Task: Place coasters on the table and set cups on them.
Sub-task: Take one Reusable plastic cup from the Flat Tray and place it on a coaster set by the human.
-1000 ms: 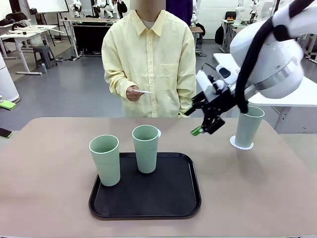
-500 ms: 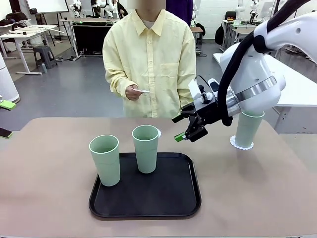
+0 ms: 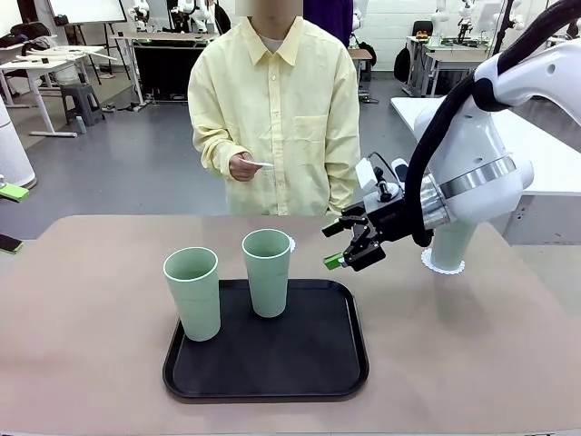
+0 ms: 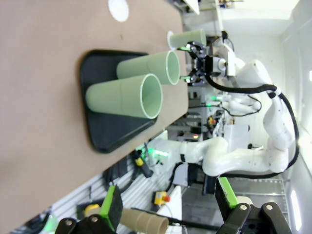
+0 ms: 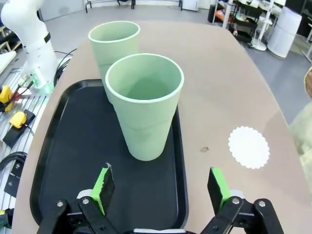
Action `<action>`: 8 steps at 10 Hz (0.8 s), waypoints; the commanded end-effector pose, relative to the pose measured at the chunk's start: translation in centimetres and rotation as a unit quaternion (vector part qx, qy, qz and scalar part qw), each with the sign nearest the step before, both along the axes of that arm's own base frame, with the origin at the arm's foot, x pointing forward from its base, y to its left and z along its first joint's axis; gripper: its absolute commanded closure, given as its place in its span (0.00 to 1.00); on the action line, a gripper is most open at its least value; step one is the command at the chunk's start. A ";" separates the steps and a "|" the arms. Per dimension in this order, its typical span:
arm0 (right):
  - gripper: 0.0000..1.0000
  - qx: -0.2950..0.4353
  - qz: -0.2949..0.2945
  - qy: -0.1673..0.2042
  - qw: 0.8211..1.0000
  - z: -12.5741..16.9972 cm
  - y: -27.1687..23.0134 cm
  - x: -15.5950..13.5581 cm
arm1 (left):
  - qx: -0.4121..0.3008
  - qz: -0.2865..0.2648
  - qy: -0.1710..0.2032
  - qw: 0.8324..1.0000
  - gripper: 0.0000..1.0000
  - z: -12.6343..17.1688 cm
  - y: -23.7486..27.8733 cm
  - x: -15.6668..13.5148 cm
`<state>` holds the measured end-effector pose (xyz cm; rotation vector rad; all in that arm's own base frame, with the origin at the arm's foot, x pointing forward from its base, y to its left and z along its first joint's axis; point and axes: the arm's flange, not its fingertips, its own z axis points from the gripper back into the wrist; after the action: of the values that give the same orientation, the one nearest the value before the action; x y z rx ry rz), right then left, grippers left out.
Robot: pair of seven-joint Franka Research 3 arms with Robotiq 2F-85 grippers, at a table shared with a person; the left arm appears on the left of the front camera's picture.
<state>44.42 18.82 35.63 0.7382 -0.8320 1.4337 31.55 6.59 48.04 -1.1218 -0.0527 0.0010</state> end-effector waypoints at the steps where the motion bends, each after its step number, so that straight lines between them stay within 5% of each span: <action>1: 0.00 0.002 0.004 -0.009 1.000 0.5 0.4 0.3 | -0.010 -0.002 -0.009 1.000 0.00 0.1 0.1 0.0; 8: 0.00 0.026 -0.012 0.010 1.000 -1.5 1.1 0.1 | -0.010 -0.002 -0.009 1.000 0.00 0.1 0.1 0.0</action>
<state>44.48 19.39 35.36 0.7580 -0.8343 1.4268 31.55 6.59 48.03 -1.1218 -0.0526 0.0010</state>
